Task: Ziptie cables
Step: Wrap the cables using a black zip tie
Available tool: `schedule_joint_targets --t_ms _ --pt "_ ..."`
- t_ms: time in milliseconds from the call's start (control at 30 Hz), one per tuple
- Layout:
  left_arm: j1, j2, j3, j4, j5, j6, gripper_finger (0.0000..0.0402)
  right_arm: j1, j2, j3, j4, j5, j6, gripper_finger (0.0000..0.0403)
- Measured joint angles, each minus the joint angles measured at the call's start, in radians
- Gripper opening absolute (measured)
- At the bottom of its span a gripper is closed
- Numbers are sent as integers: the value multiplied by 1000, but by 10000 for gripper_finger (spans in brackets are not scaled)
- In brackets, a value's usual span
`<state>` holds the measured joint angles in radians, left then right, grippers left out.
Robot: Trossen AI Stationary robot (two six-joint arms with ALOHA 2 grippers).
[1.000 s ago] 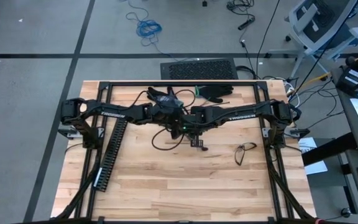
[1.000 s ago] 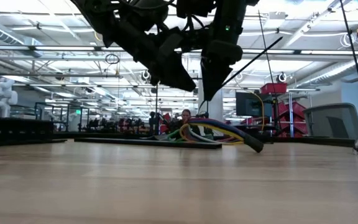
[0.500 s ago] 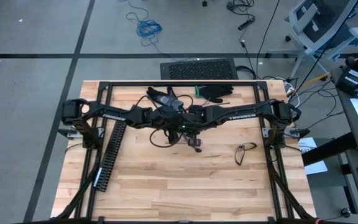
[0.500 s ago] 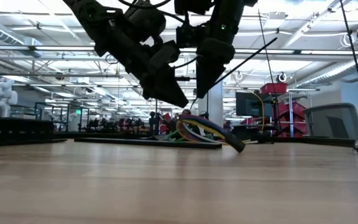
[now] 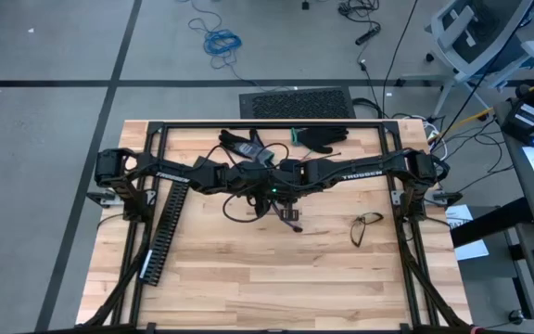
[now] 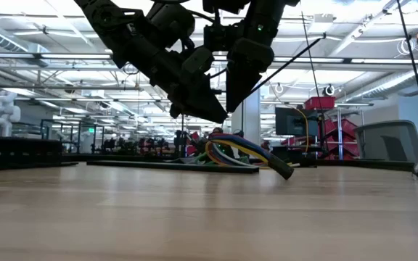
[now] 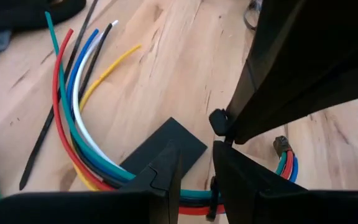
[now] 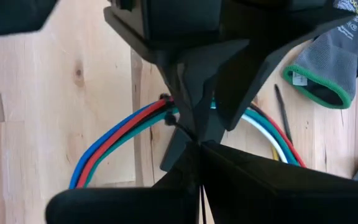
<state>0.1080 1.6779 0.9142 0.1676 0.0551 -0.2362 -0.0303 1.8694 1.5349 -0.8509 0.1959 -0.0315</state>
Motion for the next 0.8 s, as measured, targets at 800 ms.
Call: schedule_joint_targets --t_ms 800 --pt "12 -66 -7 -32 -24 59 91 -18 -6 2 21 47 12 0"
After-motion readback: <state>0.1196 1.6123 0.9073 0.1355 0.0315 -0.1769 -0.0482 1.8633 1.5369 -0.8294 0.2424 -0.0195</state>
